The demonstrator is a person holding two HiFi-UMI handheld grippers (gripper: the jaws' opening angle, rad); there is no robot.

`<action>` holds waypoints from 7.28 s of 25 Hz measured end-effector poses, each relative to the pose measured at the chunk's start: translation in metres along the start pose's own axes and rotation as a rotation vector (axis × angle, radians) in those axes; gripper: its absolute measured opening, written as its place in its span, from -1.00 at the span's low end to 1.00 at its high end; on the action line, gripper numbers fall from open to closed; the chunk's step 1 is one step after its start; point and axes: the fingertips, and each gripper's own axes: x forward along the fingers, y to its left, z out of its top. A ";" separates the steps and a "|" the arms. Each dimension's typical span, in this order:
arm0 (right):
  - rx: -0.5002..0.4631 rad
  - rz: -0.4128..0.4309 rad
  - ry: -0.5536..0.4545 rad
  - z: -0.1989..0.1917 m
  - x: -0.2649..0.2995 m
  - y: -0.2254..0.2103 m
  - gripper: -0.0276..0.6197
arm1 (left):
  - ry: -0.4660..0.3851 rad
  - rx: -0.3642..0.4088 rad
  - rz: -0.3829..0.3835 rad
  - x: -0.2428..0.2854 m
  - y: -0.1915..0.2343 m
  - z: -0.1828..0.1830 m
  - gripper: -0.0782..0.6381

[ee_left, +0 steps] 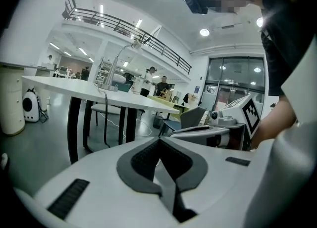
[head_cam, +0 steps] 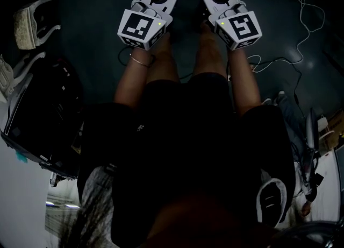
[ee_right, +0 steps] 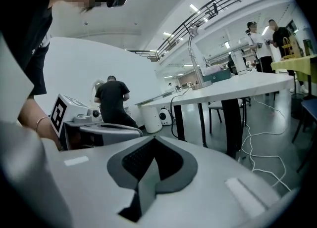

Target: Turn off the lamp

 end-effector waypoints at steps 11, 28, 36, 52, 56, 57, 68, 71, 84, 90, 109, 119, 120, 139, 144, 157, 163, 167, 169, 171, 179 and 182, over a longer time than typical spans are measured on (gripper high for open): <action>0.001 0.002 -0.038 0.038 -0.020 0.027 -0.91 | -0.001 0.022 0.004 -0.023 -0.014 0.037 -0.76; -0.045 -0.018 -0.144 0.113 -0.044 0.042 -0.91 | -0.029 0.175 -0.151 -0.045 -0.036 0.117 -0.76; -0.009 0.001 -0.154 0.123 -0.049 0.066 -0.91 | -0.033 0.140 -0.141 -0.074 -0.031 0.121 -0.76; 0.000 0.040 -0.140 0.122 -0.049 0.117 -0.91 | 0.014 0.049 -0.114 -0.138 -0.041 0.119 -0.76; 0.010 0.041 -0.142 0.124 -0.050 0.121 -0.91 | 0.022 0.048 -0.095 -0.147 -0.040 0.121 -0.76; 0.010 0.045 -0.147 0.125 -0.051 0.123 -0.91 | 0.020 0.052 -0.091 -0.149 -0.040 0.122 -0.76; -0.011 0.055 -0.170 0.132 -0.054 0.146 -0.91 | 0.020 0.107 -0.095 -0.176 -0.041 0.127 -0.76; -0.018 0.057 -0.185 0.134 -0.061 0.155 -0.91 | 0.009 0.112 -0.094 -0.186 -0.048 0.129 -0.76; -0.031 0.061 -0.202 0.140 -0.070 0.173 -0.91 | -0.010 0.229 -0.127 -0.195 -0.069 0.140 -0.76; -0.044 0.046 -0.215 0.144 -0.076 0.174 -0.91 | -0.036 0.238 -0.122 -0.199 -0.071 0.145 -0.76; -0.095 0.036 -0.251 0.176 -0.099 0.175 -0.91 | -0.101 0.230 -0.142 -0.194 -0.088 0.172 -0.76; -0.072 0.003 -0.266 0.192 -0.103 0.148 -0.91 | -0.111 0.214 -0.162 -0.162 -0.089 0.191 -0.76; -0.073 0.004 -0.267 0.194 -0.103 0.140 -0.91 | -0.107 0.211 -0.167 -0.154 -0.089 0.193 -0.76; -0.130 0.005 -0.302 0.216 -0.106 0.136 -0.91 | -0.153 0.187 -0.162 -0.146 -0.089 0.206 -0.76; -0.170 -0.002 -0.298 0.219 -0.102 0.124 -0.91 | -0.151 0.196 -0.186 -0.130 -0.087 0.209 -0.76; -0.138 -0.030 -0.306 0.229 -0.110 0.109 -0.91 | -0.135 0.230 -0.216 -0.108 -0.097 0.217 -0.76; -0.135 -0.020 -0.306 0.229 -0.109 0.114 -0.91 | -0.126 0.219 -0.206 -0.115 -0.096 0.212 -0.76; -0.121 -0.017 -0.304 0.224 -0.109 0.117 -0.91 | -0.122 0.206 -0.197 -0.121 -0.094 0.208 -0.76; -0.117 -0.017 -0.300 0.222 -0.109 0.116 -0.91 | -0.113 0.206 -0.197 -0.120 -0.095 0.206 -0.76; -0.115 -0.018 -0.295 0.220 -0.108 0.115 -0.91 | -0.114 0.205 -0.200 -0.120 -0.095 0.206 -0.76; -0.110 -0.023 -0.303 0.219 -0.108 0.119 -0.91 | -0.125 0.292 -0.191 -0.126 -0.093 0.205 -0.76; -0.107 -0.025 -0.306 0.219 -0.108 0.120 -0.91 | -0.107 0.324 -0.215 -0.125 -0.099 0.203 -0.76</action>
